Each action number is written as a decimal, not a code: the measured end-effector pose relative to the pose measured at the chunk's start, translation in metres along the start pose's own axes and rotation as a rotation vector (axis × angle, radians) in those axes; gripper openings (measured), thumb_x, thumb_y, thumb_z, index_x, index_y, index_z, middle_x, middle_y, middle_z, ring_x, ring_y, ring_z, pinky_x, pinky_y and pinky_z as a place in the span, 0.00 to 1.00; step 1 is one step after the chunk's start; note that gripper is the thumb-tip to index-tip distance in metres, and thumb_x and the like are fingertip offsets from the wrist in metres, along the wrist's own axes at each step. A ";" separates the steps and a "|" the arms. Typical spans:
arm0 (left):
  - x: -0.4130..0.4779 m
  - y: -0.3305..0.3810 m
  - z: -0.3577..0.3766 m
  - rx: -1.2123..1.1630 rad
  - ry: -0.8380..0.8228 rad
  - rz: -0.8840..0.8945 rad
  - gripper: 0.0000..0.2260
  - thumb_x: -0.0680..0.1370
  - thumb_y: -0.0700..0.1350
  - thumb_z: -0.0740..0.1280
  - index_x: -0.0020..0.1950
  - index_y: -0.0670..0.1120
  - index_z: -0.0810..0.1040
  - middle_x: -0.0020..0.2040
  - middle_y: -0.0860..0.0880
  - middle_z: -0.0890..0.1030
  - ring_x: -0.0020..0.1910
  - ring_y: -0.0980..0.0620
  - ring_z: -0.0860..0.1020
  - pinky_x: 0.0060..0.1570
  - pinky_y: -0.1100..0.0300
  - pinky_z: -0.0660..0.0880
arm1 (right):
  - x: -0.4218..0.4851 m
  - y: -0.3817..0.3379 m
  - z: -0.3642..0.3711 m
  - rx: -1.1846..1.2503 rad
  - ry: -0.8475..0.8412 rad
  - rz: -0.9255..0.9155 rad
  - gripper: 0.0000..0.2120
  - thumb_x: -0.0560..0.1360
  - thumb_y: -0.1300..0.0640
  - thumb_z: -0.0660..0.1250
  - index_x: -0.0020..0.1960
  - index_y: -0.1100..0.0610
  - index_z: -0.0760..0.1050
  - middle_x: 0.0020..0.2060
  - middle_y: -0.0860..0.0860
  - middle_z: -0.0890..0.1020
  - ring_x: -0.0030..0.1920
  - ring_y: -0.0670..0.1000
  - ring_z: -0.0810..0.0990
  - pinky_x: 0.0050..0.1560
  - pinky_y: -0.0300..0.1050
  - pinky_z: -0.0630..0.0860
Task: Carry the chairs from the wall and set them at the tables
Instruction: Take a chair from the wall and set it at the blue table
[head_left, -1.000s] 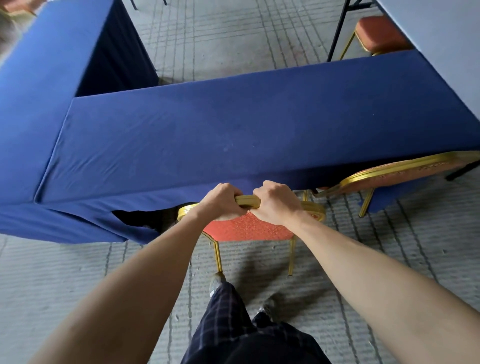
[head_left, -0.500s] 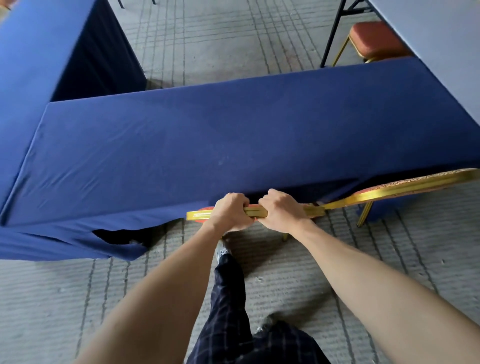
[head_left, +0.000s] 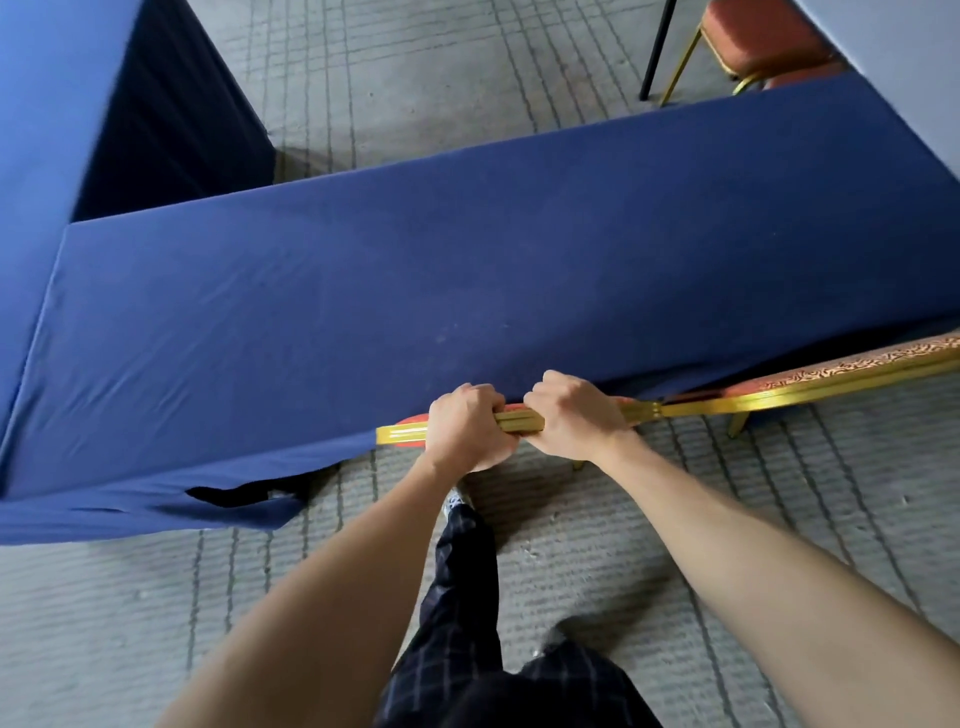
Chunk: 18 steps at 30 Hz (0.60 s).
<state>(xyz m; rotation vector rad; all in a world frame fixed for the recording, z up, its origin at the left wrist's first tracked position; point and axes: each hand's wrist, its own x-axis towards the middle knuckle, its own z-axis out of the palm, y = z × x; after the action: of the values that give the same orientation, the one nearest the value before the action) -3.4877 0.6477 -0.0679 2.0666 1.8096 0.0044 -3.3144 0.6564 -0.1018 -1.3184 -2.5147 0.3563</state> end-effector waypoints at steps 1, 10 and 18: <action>0.001 0.000 0.001 -0.010 0.009 -0.005 0.10 0.66 0.52 0.68 0.32 0.52 0.68 0.34 0.55 0.73 0.36 0.51 0.74 0.37 0.58 0.66 | 0.001 0.001 -0.002 -0.001 -0.004 0.006 0.13 0.67 0.50 0.75 0.34 0.56 0.73 0.29 0.50 0.74 0.33 0.53 0.72 0.31 0.46 0.72; 0.006 0.008 0.004 -0.015 0.011 -0.084 0.12 0.67 0.55 0.70 0.33 0.49 0.71 0.33 0.53 0.75 0.34 0.50 0.74 0.34 0.57 0.65 | 0.011 0.008 -0.014 -0.019 -0.035 -0.031 0.15 0.64 0.54 0.75 0.30 0.56 0.69 0.27 0.50 0.71 0.33 0.52 0.70 0.28 0.46 0.71; 0.015 0.011 0.008 0.006 0.107 0.079 0.11 0.66 0.53 0.69 0.31 0.50 0.70 0.31 0.55 0.73 0.36 0.53 0.71 0.33 0.59 0.63 | 0.008 0.017 -0.024 0.008 -0.023 0.000 0.14 0.64 0.55 0.75 0.30 0.56 0.70 0.27 0.50 0.73 0.32 0.53 0.70 0.31 0.43 0.67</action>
<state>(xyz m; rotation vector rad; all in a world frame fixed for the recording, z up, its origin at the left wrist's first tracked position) -3.4730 0.6588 -0.0755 2.1787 1.7887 0.1336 -3.2977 0.6747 -0.0839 -1.3193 -2.5288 0.3832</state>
